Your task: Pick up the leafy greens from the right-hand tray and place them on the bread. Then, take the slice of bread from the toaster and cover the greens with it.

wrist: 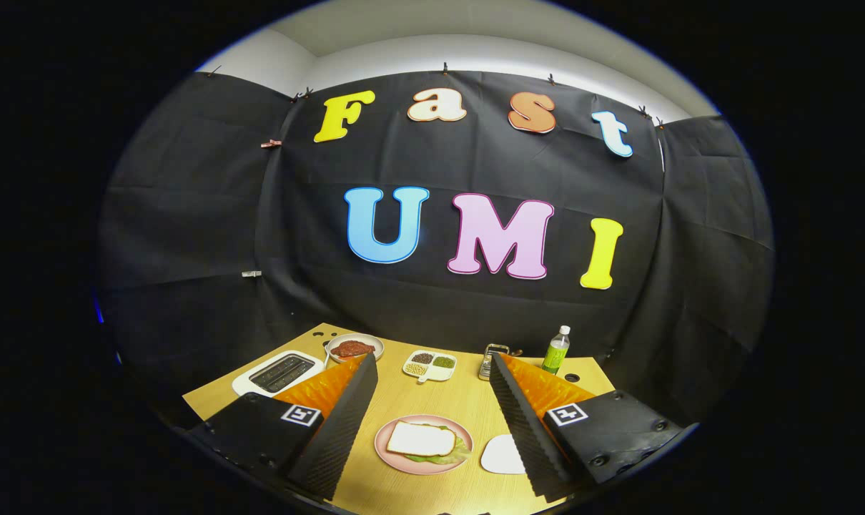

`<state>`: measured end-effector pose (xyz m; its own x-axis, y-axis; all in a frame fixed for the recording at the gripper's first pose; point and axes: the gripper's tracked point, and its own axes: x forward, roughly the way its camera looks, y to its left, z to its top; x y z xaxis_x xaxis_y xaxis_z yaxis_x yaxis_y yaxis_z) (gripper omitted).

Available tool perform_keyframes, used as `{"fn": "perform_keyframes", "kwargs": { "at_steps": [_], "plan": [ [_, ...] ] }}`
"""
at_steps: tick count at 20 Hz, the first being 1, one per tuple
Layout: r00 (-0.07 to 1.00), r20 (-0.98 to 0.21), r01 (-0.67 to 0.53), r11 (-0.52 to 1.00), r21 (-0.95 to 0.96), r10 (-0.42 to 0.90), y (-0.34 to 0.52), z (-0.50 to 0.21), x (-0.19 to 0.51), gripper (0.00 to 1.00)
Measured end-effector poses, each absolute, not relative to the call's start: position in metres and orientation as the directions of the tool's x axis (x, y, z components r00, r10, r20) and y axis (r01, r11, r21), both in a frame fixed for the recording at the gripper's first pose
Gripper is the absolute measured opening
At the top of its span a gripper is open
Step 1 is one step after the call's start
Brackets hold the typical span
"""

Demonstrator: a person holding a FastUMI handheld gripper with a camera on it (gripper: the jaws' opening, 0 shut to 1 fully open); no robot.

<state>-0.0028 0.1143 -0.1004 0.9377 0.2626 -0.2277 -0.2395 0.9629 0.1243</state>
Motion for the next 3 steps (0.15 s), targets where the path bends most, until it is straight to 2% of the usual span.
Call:
{"fn": "perform_keyframes", "kwargs": {
  "at_steps": [3],
  "plan": [
    [0.938, -0.226, -0.242, 0.963, 0.122, 0.264, 0.1144, -0.1002, -0.0031, 0.98]
  ]
}}
